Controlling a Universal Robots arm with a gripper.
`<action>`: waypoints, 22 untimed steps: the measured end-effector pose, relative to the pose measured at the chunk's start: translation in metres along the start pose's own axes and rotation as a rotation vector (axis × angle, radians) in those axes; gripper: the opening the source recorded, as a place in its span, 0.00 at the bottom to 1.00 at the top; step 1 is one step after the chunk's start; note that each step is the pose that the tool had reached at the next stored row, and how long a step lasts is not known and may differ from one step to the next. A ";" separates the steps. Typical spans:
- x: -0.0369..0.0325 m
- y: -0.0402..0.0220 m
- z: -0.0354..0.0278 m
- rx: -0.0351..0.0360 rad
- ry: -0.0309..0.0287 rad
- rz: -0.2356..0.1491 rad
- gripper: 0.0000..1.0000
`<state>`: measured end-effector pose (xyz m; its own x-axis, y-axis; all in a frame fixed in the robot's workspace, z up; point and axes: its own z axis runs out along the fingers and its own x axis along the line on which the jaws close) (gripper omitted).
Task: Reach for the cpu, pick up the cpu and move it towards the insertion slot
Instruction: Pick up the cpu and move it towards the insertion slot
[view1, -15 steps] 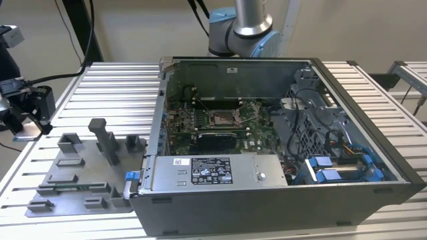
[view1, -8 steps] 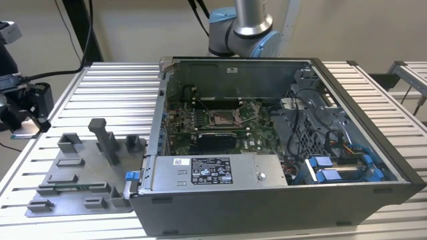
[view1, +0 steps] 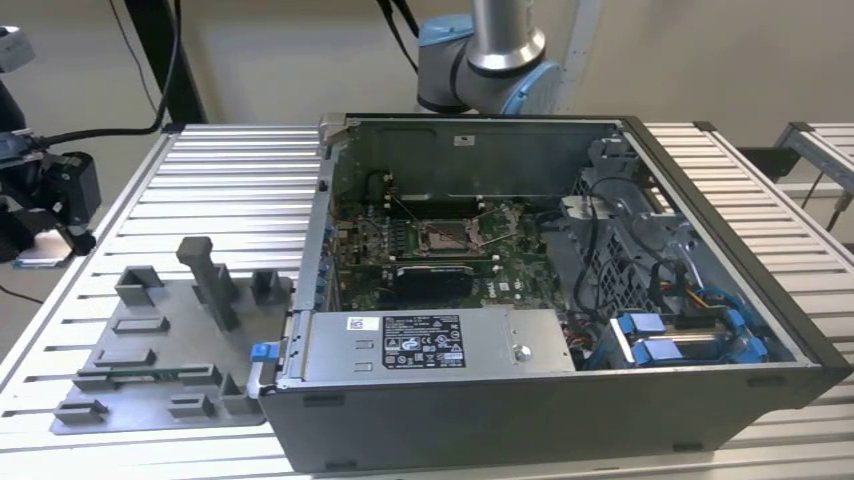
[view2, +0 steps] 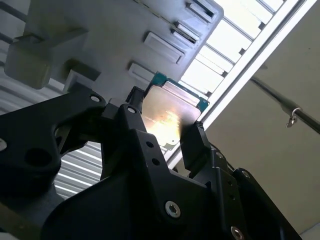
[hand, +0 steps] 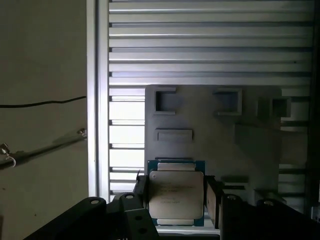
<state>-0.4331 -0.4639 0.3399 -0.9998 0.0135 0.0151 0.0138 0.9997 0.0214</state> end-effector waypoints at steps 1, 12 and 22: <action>0.0000 0.0000 -0.0041 0.0001 0.0000 0.000 0.00; 0.0003 0.0005 -0.0230 0.0000 0.0000 0.000 0.00; 0.0004 0.0005 -0.0246 -0.0005 0.0003 0.000 0.00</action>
<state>-0.4331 -0.4640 0.3645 -0.9998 0.0134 0.0154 0.0137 0.9997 0.0218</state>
